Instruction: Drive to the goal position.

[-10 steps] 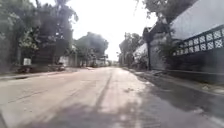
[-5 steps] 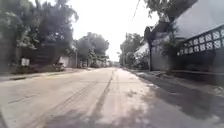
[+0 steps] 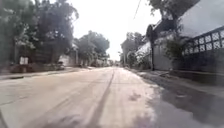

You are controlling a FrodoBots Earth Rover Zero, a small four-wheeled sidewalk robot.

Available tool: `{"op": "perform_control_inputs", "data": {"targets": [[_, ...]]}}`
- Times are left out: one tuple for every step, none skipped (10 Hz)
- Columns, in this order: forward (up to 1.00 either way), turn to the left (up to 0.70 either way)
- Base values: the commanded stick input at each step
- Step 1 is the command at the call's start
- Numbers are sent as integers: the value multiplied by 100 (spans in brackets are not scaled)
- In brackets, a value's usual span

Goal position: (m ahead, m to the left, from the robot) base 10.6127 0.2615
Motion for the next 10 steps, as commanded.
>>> {"op": "perform_control_inputs", "data": {"targets": [[50,0],[50,0],[50,0],[50,0],[50,0],[50,0],[50,0],[50,0],[50,-5],[50,-14]]}}
